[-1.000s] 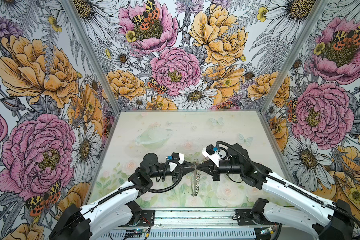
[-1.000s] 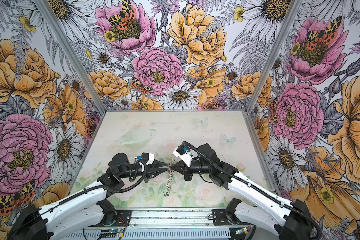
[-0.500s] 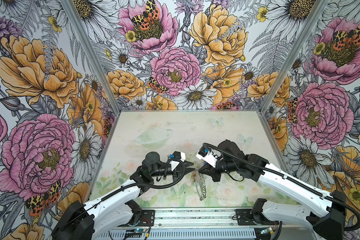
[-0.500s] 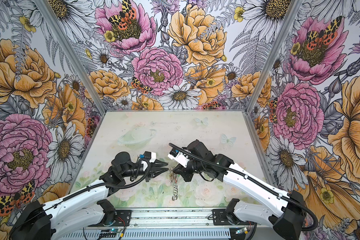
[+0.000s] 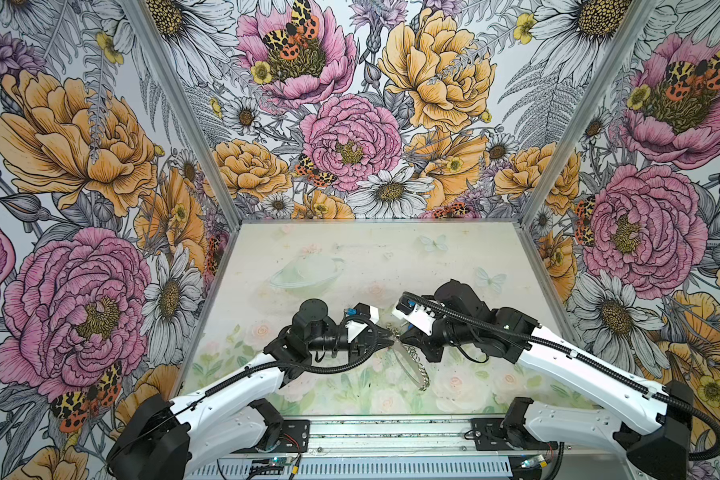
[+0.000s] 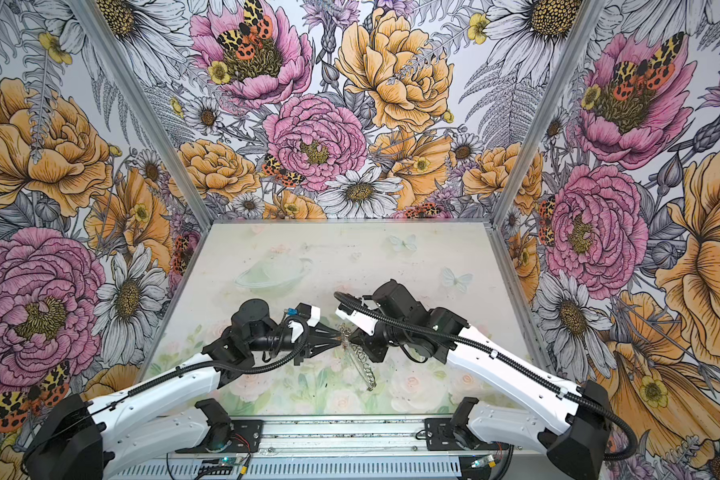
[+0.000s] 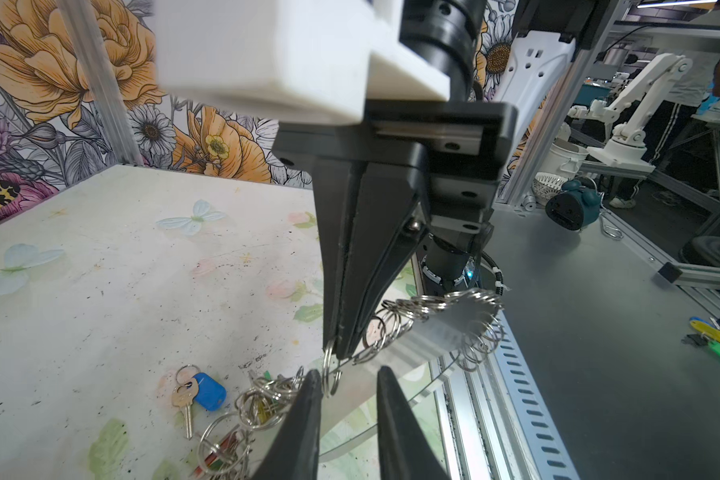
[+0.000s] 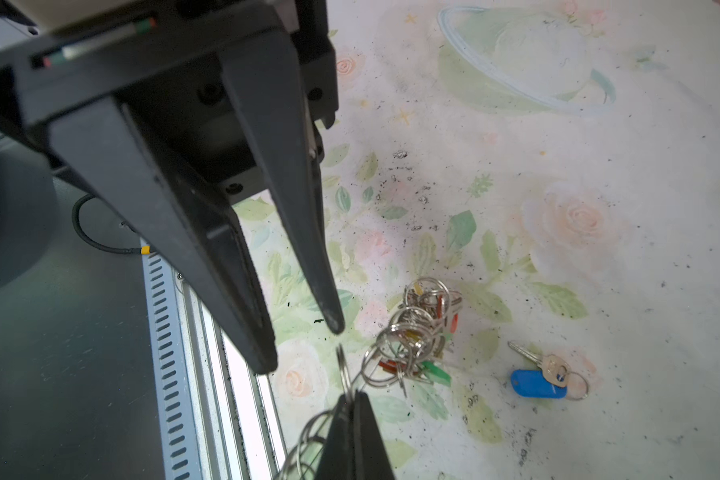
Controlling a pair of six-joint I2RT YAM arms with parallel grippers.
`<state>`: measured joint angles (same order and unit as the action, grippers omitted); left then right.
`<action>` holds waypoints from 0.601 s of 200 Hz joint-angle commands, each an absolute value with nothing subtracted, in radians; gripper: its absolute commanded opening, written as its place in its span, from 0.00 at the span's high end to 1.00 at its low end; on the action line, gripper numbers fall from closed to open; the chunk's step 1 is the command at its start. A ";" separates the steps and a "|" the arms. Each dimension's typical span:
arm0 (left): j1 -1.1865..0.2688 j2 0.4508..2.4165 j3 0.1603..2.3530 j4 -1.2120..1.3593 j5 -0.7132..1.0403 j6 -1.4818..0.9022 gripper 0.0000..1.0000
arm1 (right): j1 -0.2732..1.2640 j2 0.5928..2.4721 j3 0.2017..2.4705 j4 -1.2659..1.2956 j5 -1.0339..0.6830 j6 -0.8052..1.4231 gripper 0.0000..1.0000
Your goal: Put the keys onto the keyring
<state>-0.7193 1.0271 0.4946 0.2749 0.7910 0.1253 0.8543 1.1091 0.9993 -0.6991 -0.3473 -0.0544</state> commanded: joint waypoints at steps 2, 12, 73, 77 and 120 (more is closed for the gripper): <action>-0.727 1.043 0.530 0.241 0.815 0.157 0.74 | 0.863 1.095 1.041 -0.651 -0.349 -0.069 1.00; -0.727 1.047 0.534 0.237 0.809 0.155 0.74 | 0.862 1.091 1.034 -0.638 -0.358 -0.068 1.00; -0.727 1.038 0.530 0.237 0.743 0.136 0.70 | 0.863 1.062 0.987 -0.597 -0.380 -0.073 1.00; -0.727 1.039 0.530 0.238 0.741 0.136 0.70 | 0.863 1.062 0.986 -0.597 -0.381 -0.074 1.00; -0.732 1.051 0.541 0.230 0.744 0.137 0.76 | 0.866 1.066 0.991 -0.594 -0.396 -0.076 1.00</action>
